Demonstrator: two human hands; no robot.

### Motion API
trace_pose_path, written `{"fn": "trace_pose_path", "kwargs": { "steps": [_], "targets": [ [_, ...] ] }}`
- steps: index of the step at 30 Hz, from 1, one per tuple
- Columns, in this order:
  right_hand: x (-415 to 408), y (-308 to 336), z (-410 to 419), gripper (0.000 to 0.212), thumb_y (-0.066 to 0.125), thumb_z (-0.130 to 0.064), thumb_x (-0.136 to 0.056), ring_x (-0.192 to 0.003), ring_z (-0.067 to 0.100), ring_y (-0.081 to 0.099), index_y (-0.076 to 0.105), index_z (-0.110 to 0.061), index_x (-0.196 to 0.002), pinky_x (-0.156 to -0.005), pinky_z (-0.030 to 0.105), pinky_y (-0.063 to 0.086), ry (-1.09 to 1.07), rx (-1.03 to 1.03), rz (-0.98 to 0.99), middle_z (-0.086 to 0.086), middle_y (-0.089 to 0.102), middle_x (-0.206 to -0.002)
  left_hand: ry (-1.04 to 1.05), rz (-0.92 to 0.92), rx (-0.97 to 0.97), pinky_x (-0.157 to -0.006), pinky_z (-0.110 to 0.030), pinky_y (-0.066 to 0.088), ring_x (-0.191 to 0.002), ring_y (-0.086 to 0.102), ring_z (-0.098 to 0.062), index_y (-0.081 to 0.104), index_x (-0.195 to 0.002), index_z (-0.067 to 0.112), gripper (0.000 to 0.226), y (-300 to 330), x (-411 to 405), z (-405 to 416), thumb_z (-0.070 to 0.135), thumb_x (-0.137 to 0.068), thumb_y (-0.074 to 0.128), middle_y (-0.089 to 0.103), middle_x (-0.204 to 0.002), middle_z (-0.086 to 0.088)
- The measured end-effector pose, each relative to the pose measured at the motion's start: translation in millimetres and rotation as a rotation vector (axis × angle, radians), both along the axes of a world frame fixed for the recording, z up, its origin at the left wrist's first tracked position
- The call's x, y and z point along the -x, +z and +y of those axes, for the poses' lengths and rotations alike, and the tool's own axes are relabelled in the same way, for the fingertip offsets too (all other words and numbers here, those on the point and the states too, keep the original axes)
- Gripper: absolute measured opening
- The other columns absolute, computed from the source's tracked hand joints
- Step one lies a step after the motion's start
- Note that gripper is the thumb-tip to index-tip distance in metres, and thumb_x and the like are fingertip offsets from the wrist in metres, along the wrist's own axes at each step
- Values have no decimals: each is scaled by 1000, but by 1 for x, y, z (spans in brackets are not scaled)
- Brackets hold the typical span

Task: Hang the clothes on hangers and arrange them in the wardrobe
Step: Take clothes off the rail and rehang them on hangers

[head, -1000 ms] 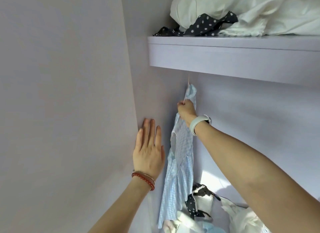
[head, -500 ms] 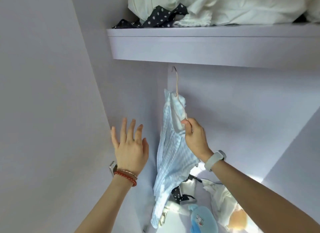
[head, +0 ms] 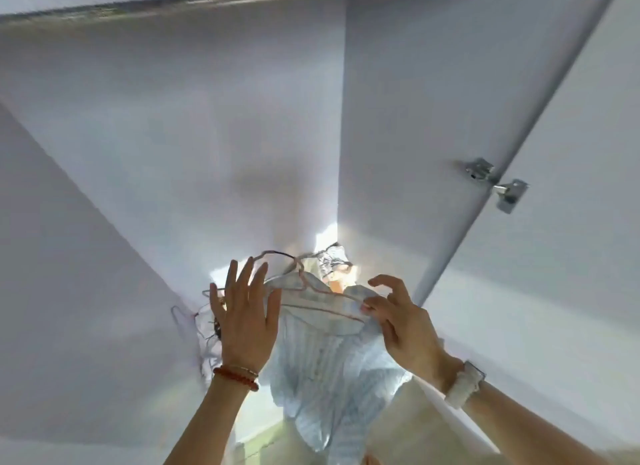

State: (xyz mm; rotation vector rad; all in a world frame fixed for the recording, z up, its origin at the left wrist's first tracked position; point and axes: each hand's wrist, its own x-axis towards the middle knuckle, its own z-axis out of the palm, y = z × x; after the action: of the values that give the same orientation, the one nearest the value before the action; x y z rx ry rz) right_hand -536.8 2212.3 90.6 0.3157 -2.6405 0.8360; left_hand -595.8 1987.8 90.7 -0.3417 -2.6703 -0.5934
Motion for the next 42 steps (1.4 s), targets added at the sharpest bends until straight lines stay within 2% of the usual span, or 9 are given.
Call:
{"fn": "trace_pose_path", "kwargs": {
  "steps": [4, 8, 14, 20, 26, 31, 34, 37, 42],
  "targets": [
    [-79, -20, 56, 27, 41, -9, -82, -62, 22, 61, 66, -10, -91, -46, 27, 49, -330, -45, -110, -2, 58, -95, -424, -266, -103, -70, -42, 49, -71, 64, -31, 64, -82, 6, 51, -32, -11, 56, 44, -95, 32, 66, -75, -9],
    [-169, -36, 85, 18, 51, -16, -85, -62, 24, 64, 67, -10, -90, -46, 25, 46, -671, -124, -186, 4, 64, -83, -671, -527, -119, -57, -26, 34, -63, 57, -25, 60, -76, 11, 18, -60, -49, 121, 19, -91, 54, 60, -67, -3],
    [-290, -36, 110, 35, 38, -29, -89, -80, 30, 63, 64, -10, -103, -67, 36, 48, -1154, -157, -141, 10, 63, -96, -1042, -692, -185, -50, -21, 24, -49, 37, -8, 30, -55, 27, 46, -70, -132, 211, 11, -87, 59, 37, -44, 4],
    [-396, -19, 145, 41, 37, -33, -88, -76, 34, 58, 62, -2, -101, -71, 36, 37, -1585, -176, -66, 13, 62, -83, -1334, -751, -166, -49, -22, 23, -44, 32, -3, 33, -55, 23, 42, -38, -220, 317, 19, -88, 58, 32, -44, 9],
    [-488, -13, 192, 28, 50, -25, -89, -78, 32, 58, 62, -1, -98, -73, 36, 41, -1801, -111, 29, 12, 61, -84, -1507, -645, -210, -55, -33, 27, -51, 43, -18, 31, -56, 24, 42, -9, -309, 429, 21, -90, 56, 37, -50, 1],
    [-547, -19, 242, 22, 55, -18, -90, -89, 24, 61, 61, -7, -108, -75, 29, 44, -1759, 102, -73, 6, 65, -98, -1382, -287, -262, -81, -28, 23, -76, 58, -29, 60, -69, 11, 23, 2, -366, 514, 23, -88, 55, 65, -72, -5],
    [-555, -21, 269, 15, 51, -22, -92, -76, 26, 59, 60, -10, -94, -61, 27, 36, -1733, 103, -178, -3, 56, -76, -1226, -235, -287, -105, -44, 18, -89, 55, -32, 66, -78, 7, 17, 6, -377, 549, 19, -87, 60, 64, -82, -11],
    [-536, -19, 299, 15, 53, -22, -91, -62, 31, 57, 57, -8, -88, -53, 28, 32, -1698, 114, -109, -3, 52, -62, -1132, -213, -278, -104, -57, 22, -102, 51, -34, 68, -83, 6, 18, 13, -365, 580, 20, -88, 59, 63, -97, -14],
    [-472, -5, 357, 16, 53, -17, -92, -51, 24, 49, 57, -5, -82, -50, 31, 30, -1678, 261, 160, 7, 56, -56, -976, -284, -370, -107, -51, 20, -133, 30, -32, 59, -119, 11, 30, 35, -335, 632, 23, -92, 52, 44, -139, -12]
  ]
}}
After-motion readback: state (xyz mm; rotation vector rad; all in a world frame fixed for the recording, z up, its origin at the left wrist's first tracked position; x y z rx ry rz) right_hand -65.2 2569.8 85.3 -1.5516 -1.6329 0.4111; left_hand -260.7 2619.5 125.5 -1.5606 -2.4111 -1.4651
